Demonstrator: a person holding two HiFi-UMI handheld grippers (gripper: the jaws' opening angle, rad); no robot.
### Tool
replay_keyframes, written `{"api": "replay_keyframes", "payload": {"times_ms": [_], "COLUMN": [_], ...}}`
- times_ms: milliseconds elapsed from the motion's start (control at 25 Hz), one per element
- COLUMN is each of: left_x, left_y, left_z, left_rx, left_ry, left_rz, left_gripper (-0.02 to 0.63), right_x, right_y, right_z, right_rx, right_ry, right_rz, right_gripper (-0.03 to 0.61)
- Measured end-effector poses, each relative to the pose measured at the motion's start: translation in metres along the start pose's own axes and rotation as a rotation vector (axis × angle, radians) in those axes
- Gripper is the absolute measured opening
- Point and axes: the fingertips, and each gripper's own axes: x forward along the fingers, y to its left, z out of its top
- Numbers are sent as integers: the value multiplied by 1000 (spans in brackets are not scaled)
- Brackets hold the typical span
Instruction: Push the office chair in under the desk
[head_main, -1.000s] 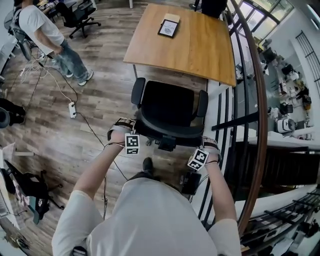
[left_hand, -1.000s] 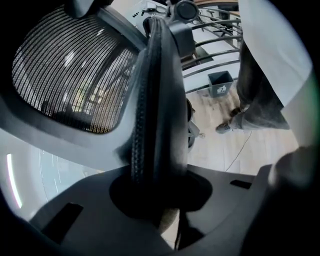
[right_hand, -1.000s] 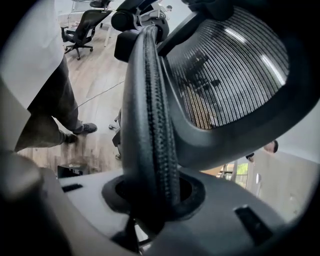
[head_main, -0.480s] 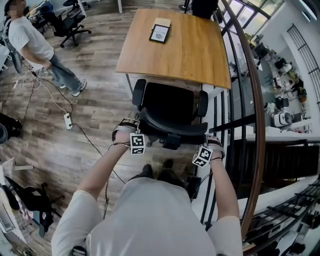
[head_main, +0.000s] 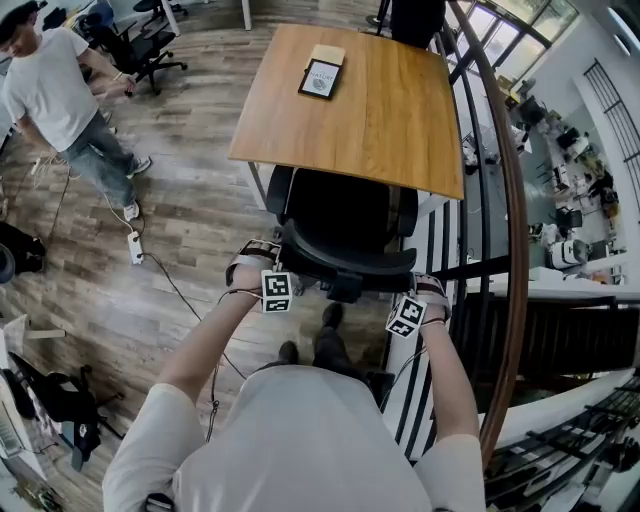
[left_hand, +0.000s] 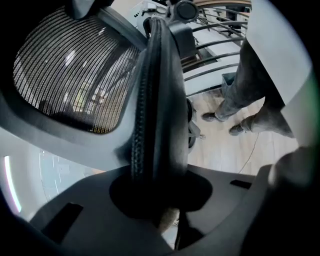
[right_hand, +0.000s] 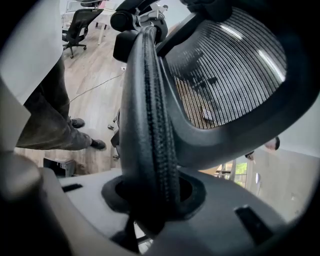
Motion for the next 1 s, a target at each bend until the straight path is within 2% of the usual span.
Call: {"api": "replay_keyframes", "payload": {"times_ms": [520,1000], "left_x": [49,88], "left_y": [85,134], "left_z": [19,22], "left_rx": [-46,-77], "left_ry": [39,60], "left_rz": [5,2], "left_gripper": [69,69], "right_x": [63,112], "right_y": [-99,-158], "right_z": [-23,-28], "right_rx": [-38,-71], "right_ry": [-39,-62], "right_rz": [-21,-25], "right_gripper": [97,98]}}
